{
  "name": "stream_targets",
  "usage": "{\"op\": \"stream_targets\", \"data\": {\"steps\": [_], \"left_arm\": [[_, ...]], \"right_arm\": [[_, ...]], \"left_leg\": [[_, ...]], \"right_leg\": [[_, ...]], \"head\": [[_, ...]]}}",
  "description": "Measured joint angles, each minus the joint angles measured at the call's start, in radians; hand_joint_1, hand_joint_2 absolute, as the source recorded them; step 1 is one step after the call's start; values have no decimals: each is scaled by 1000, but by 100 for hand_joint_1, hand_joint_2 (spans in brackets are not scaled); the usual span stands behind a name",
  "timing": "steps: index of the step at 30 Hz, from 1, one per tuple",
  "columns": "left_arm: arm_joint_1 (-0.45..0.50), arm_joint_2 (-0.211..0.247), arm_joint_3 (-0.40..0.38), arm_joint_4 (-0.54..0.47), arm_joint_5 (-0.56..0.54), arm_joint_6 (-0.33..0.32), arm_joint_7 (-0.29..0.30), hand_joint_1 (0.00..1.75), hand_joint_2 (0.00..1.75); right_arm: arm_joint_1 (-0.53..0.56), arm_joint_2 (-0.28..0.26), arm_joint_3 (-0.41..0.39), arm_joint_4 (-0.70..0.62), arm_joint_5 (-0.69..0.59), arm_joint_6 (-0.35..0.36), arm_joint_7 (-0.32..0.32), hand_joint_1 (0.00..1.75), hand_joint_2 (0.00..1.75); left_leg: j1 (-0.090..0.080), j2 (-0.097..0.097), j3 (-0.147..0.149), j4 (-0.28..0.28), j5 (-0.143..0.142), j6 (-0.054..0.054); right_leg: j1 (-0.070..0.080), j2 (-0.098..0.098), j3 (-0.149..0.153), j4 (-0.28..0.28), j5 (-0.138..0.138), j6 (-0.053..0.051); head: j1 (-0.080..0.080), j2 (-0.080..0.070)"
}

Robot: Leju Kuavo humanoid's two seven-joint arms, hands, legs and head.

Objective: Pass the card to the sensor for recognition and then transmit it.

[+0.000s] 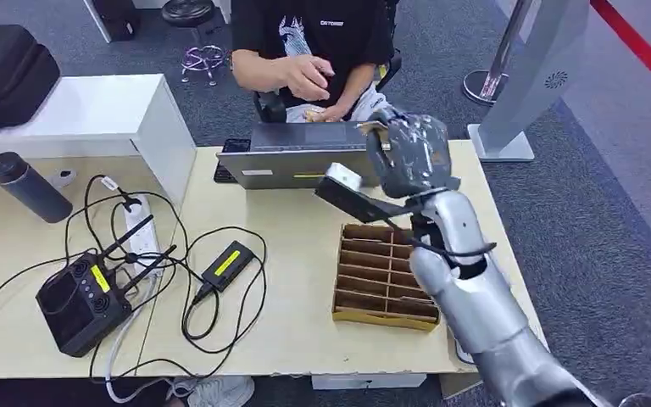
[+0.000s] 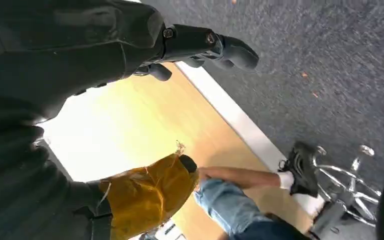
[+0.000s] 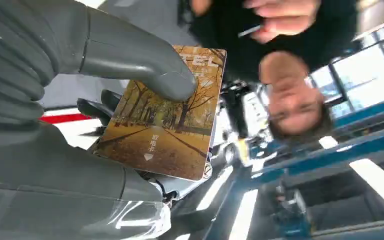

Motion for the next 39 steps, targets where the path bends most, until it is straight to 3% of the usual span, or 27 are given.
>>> {"op": "stream_targets", "data": {"steps": [6,9,14,15,22,23,29,32,35,39], "left_arm": [[0,8,-23,0,-12,-16,-6,0,175],[0,8,-34,0,-17,-26,-6,0,175],[0,8,-40,0,-17,-27,-6,0,175],[0,8,-41,0,-17,-27,-6,0,175],[1,8,-43,0,-18,-27,-8,0,175],[1,8,-43,0,-18,-27,-8,0,175],[1,8,-44,0,-16,-27,-8,0,175],[1,7,-44,0,0,-27,-5,0,175],[3,6,-44,0,14,-25,0,0,175],[5,5,-41,0,45,-13,14,0,175]], "right_arm": [[-208,109,67,281,-23,85,65,175,175],[-289,159,72,437,-73,77,45,175,175],[-335,200,73,574,-100,33,-3,175,175],[-337,204,74,587,-100,33,-10,33,175],[-337,222,93,627,-94,40,-24,33,175],[-337,223,95,630,-94,40,-23,0,175],[-334,225,103,639,-92,42,-47,0,175],[-311,225,97,624,-221,106,-137,0,175],[-274,223,81,581,-341,164,-186,0,175],[-177,196,41,412,-657,388,-235,0,175]], "left_leg": [[1,-2,-2,0,1,-1],[1,-3,-2,0,1,-1],[0,-2,-2,0,1,-1],[0,-2,-3,0,1,-1],[0,-2,-3,0,0,-1],[0,-2,-3,0,0,-1],[1,-2,-3,0,0,-1],[1,-2,-3,0,0,-1],[0,-2,-3,0,0,-1],[0,-2,-3,0,0,-1]], "right_leg": [[1,-2,-1,1,0,0],[1,-2,-2,0,0,0],[1,-2,-1,0,0,0],[1,-2,-2,0,0,0],[0,-2,-2,0,0,0],[0,-2,-2,0,0,0],[1,-2,-2,0,0,0],[1,-2,-2,0,0,0],[1,-2,-3,0,0,0],[1,-2,-3,0,0,0]], "head": [[0,0],[0,0],[0,0],[0,0],[0,0],[0,0],[0,0],[0,0],[0,0],[0,0]]}}
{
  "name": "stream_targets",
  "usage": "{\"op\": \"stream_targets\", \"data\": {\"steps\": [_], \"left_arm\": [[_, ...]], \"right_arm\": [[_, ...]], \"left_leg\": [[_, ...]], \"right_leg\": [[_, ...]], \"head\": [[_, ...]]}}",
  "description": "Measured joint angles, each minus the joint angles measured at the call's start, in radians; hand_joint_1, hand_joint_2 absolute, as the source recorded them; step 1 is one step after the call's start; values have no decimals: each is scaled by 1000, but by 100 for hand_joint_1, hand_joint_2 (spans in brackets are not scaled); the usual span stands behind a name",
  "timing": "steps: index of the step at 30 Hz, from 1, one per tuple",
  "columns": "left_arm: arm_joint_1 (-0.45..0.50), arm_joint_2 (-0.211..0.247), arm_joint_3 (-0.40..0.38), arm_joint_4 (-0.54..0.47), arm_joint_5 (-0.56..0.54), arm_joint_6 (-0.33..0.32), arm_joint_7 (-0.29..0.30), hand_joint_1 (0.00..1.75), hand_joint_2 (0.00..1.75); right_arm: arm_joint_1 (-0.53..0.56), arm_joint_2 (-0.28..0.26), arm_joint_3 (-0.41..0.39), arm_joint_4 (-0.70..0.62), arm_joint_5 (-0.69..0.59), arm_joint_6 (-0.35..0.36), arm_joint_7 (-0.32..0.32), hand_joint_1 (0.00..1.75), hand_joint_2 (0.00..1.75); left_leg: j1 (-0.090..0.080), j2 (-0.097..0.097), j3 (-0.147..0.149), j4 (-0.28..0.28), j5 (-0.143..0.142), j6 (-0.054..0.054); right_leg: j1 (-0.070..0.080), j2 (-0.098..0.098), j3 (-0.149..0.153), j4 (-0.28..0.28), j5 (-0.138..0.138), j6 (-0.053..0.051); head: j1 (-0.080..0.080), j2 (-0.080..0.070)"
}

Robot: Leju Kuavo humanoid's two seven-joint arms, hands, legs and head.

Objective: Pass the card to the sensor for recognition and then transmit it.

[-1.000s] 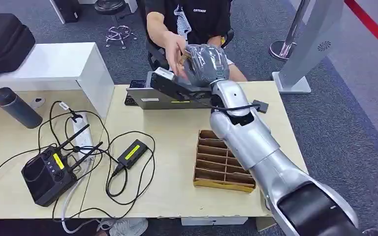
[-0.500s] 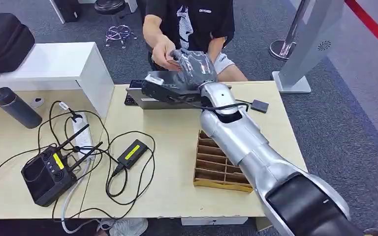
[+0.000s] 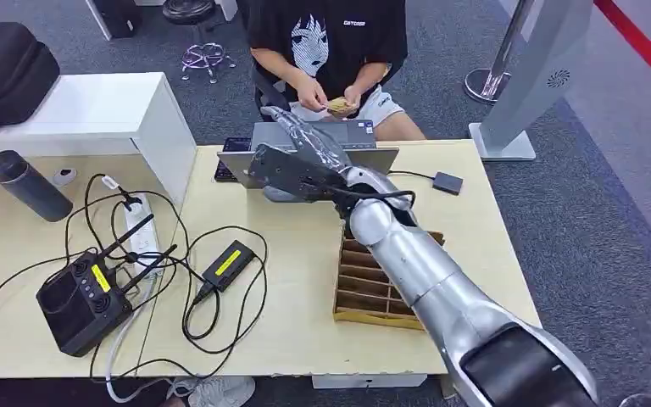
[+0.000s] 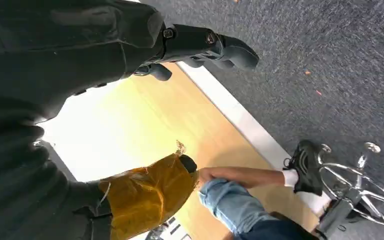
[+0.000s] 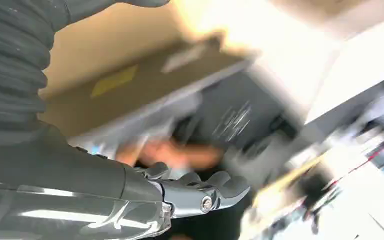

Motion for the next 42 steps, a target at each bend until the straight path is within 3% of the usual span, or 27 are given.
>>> {"op": "stream_targets", "data": {"steps": [5,9,12,15,18,23,30,37,42], "left_arm": [[4,-2,1,0,5,2,2,0,175],[5,-5,8,0,19,8,9,0,175],[10,-6,10,0,29,12,14,0,175],[14,-8,13,0,39,23,16,0,175],[16,-10,18,0,50,34,16,0,175],[19,-12,24,0,54,46,8,0,175],[19,-14,24,0,54,51,6,0,175],[19,-16,24,0,43,54,-4,0,175],[19,-15,24,0,41,54,-4,0,175]], "right_arm": [[67,-37,-18,-138,-59,35,0,0,175],[134,-82,-19,-242,-208,129,-34,0,175],[243,-158,-18,-363,-280,178,-79,0,175],[385,-255,-24,-498,-277,175,-140,0,175],[525,-325,-56,-614,-163,79,-181,0,175],[703,-385,-122,-748,140,-170,-166,0,175],[775,-412,-151,-809,187,-208,-156,0,175],[783,-414,-167,-773,524,-496,-32,0,175],[776,-414,-174,-720,549,-525,-19,0,175]], "left_leg": [[0,1,0,0,0,0],[0,0,0,0,0,0],[0,-2,0,0,-1,1],[0,-2,0,0,-2,3],[-1,-2,0,0,-4,3],[-1,0,-1,0,-5,4],[-1,0,0,0,-5,4],[-1,0,0,0,-4,4],[-1,0,0,0,-5,4]], "right_leg": [[0,1,-1,0,0,0],[0,-1,0,-1,0,0],[0,-3,1,-2,-1,1],[0,-3,2,-2,-1,1],[0,-3,1,-3,-1,1],[0,-2,1,-3,-2,1],[0,-2,1,-3,-2,1],[0,-2,2,-3,-2,1],[0,-2,1,-3,-2,1]], "head": [[0,0],[0,0],[1,0],[0,0],[0,0],[0,0],[0,0],[0,0],[0,0]]}}
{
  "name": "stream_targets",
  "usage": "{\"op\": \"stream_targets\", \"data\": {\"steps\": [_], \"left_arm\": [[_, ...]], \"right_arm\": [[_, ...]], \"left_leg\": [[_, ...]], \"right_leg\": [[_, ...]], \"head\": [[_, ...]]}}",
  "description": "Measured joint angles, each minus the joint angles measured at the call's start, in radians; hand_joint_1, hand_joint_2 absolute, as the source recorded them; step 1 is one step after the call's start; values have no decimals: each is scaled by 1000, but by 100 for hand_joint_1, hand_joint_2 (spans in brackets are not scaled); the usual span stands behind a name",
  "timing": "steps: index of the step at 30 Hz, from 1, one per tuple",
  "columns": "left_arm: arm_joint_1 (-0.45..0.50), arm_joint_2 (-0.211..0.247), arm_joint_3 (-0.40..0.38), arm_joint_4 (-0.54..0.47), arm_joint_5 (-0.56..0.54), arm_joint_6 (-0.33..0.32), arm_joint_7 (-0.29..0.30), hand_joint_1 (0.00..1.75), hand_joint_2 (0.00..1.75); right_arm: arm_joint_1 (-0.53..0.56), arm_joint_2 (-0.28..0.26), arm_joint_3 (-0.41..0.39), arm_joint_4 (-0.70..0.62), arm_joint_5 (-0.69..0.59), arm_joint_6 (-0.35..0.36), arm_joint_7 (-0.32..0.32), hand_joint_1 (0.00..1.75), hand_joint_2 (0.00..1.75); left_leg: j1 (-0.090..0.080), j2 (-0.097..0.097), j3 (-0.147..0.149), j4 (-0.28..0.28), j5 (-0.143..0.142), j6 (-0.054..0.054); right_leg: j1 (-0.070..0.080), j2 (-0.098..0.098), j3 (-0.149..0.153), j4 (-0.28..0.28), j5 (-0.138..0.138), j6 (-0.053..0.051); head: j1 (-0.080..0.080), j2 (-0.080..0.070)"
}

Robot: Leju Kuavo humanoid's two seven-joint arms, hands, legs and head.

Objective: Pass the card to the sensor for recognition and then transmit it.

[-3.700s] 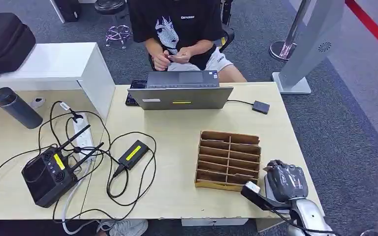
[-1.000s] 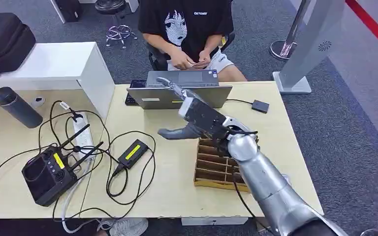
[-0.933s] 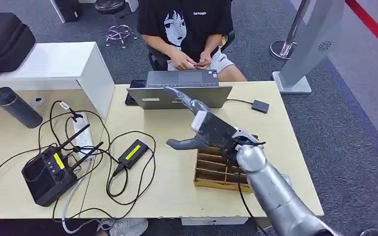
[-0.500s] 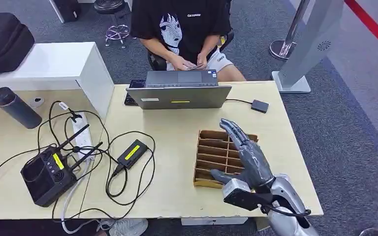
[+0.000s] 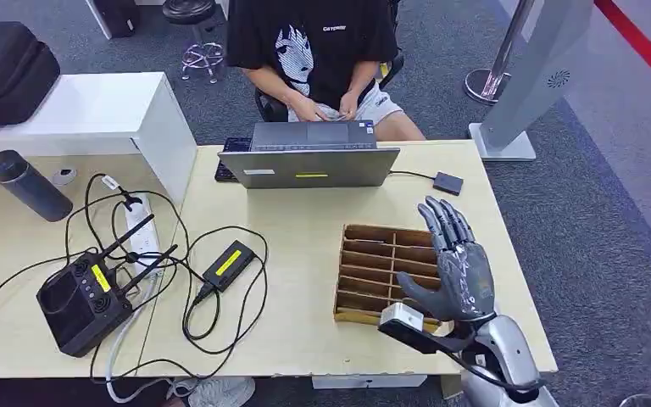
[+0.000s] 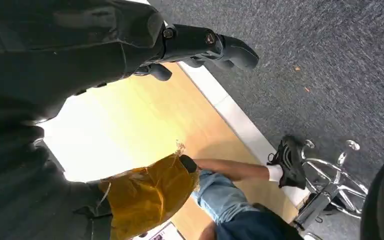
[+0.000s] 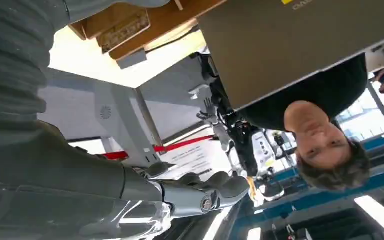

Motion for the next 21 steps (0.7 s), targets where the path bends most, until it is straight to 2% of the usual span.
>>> {"op": "stream_targets", "data": {"steps": [13,17,21], "left_arm": [[0,0,0,0,0,0,0,0,175],[0,0,0,0,-3,0,-1,0,175],[0,0,0,0,-5,-1,-1,0,175]], "right_arm": [[-5,0,-2,44,1,-2,1,0,175],[-5,0,-5,57,28,-19,19,0,175],[-2,-3,-7,68,5,9,-3,0,175]], "left_leg": [[0,0,0,0,0,0],[0,0,0,0,0,0],[0,0,0,0,0,0]], "right_leg": [[0,0,0,0,0,0],[0,0,0,0,0,0],[0,0,0,0,0,0]], "head": [[0,0],[0,0],[0,0]]}}
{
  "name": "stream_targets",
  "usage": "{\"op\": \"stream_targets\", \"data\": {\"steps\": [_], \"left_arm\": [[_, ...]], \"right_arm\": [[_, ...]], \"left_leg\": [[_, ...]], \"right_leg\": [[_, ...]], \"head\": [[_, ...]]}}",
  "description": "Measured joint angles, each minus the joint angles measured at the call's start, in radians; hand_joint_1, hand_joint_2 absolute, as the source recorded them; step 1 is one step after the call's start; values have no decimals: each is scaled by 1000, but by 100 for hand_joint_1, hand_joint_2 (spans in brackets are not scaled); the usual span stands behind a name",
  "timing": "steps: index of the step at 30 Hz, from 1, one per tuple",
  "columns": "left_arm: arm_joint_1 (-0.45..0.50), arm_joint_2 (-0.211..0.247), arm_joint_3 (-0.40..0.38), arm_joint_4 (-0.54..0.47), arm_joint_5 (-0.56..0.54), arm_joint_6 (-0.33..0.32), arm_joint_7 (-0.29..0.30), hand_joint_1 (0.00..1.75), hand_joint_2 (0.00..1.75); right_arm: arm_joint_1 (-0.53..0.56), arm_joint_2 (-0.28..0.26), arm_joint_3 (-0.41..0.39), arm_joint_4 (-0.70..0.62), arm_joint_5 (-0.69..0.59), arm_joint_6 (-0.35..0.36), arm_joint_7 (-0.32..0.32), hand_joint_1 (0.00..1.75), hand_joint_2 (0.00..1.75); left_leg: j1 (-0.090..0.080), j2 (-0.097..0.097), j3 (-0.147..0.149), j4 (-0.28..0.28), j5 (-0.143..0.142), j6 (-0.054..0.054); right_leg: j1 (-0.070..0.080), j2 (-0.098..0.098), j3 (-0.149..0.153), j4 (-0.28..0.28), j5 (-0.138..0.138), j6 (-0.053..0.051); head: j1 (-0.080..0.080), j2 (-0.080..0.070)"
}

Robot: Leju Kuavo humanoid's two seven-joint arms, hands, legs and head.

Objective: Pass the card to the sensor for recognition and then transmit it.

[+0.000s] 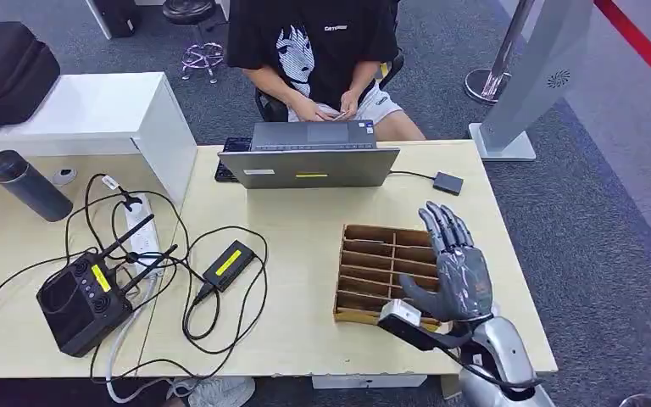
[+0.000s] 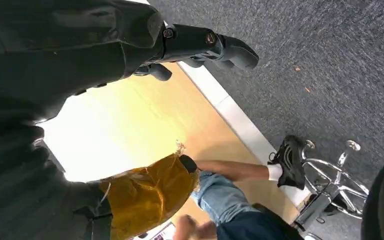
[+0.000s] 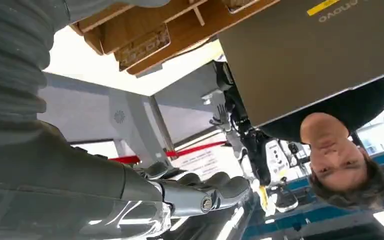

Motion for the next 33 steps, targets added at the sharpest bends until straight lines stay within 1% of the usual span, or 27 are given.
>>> {"op": "stream_targets", "data": {"steps": [3,5,7,10,16,21,25,28,31,33], "left_arm": [[0,0,0,0,-4,-2,0,0,175],[0,0,0,0,-3,-2,0,0,175],[2,0,0,0,3,0,1,0,175],[2,0,0,0,13,2,3,0,175],[3,-2,0,0,29,8,6,0,175],[5,-5,0,0,40,12,11,0,175],[7,-8,0,0,42,13,14,0,175],[6,-8,0,0,39,13,14,0,175],[5,-8,0,0,32,10,14,0,175],[5,-8,0,0,29,9,14,0,175]], "right_arm": [[20,-22,5,0,-9,49,-19,0,175],[49,-46,4,-15,-4,33,-17,0,175],[102,-79,-14,-64,-4,0,-17,0,175],[158,-114,-51,-130,-28,-19,-20,0,175],[235,-149,-125,-234,-61,-38,-34,0,175],[309,-175,-166,-300,-45,-54,-26,0,175],[355,-192,-167,-336,-26,-51,-8,0,175],[364,-200,-160,-343,-13,-34,8,0,175],[347,-200,-118,-318,13,-8,24,0,175],[335,-200,-86,-293,23,-7,26,0,175]], "left_leg": [[0,-1,0,0,0,0],[0,-1,0,0,0,0],[0,-2,-1,0,0,0],[-1,-1,-1,0,-1,1],[0,-1,0,0,-2,0],[0,-1,0,0,-2,0],[0,0,0,0,-2,1],[0,0,0,0,-2,1],[0,0,0,0,-2,1],[0,0,0,0,-2,1]], "right_leg": [[0,0,0,0,0,0],[0,-1,0,-1,0,0],[0,-2,0,-1,-1,1],[0,-1,0,-1,-1,1],[0,-1,0,-1,-1,1],[0,-1,1,-1,-1,1],[0,0,0,-1,-1,1],[0,0,0,-1,-1,1],[0,0,1,-1,-1,1],[0,0,1,-1,-1,1]], "head": [[0,0],[0,0],[0,0],[0,0],[0,0],[0,0],[0,0],[0,0],[0,0],[0,0]]}}
